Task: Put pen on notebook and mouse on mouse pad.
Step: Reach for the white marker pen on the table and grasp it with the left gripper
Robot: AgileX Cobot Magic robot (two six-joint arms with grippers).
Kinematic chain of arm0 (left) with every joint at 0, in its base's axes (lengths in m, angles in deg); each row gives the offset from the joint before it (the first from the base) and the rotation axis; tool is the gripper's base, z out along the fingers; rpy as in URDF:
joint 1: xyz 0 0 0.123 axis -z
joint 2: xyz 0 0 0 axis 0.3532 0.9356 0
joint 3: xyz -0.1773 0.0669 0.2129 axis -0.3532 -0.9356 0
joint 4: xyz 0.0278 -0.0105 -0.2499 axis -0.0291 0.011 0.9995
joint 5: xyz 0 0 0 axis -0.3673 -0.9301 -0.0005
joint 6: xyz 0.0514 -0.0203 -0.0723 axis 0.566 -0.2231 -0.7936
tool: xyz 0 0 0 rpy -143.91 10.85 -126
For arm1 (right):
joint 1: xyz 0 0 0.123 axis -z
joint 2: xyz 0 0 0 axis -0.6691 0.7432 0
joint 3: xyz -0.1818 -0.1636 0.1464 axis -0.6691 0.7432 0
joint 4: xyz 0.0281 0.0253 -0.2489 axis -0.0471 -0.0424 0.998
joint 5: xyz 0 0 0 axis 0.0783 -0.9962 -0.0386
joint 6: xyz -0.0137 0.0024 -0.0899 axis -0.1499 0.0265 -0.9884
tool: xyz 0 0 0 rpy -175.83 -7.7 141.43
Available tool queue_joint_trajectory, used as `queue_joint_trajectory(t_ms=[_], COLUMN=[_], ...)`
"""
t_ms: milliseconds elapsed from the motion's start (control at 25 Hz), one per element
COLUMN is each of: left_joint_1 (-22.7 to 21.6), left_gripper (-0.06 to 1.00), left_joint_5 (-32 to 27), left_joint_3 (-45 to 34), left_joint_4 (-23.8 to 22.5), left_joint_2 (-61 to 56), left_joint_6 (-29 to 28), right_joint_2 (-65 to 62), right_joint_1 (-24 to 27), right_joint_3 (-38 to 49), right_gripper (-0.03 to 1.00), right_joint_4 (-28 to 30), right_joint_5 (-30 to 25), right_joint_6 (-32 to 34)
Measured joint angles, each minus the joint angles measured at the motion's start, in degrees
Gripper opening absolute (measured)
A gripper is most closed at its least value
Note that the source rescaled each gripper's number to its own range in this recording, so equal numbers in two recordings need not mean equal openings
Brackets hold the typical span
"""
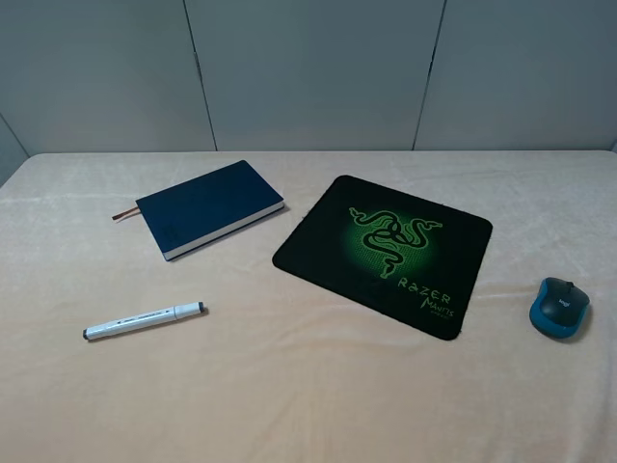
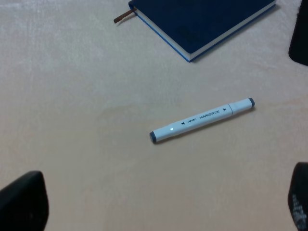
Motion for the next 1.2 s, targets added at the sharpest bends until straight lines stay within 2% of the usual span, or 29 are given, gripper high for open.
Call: queue_joint_trajectory(t_ms=[1200], left_joint_1=[0.0], left_gripper=[1.00], left_joint_5=[0.0], left_joint_3=[0.0], left_joint_4=[0.0], left_joint_2=[0.0], left_joint_6=[0.0], right_joint_2=[0.0], right_joint_1=[0.0], right_joint_3=[0.0], right_gripper=[1.00], right_joint_4=[0.0], right_joint_5=[0.0], right_joint_6=[0.0])
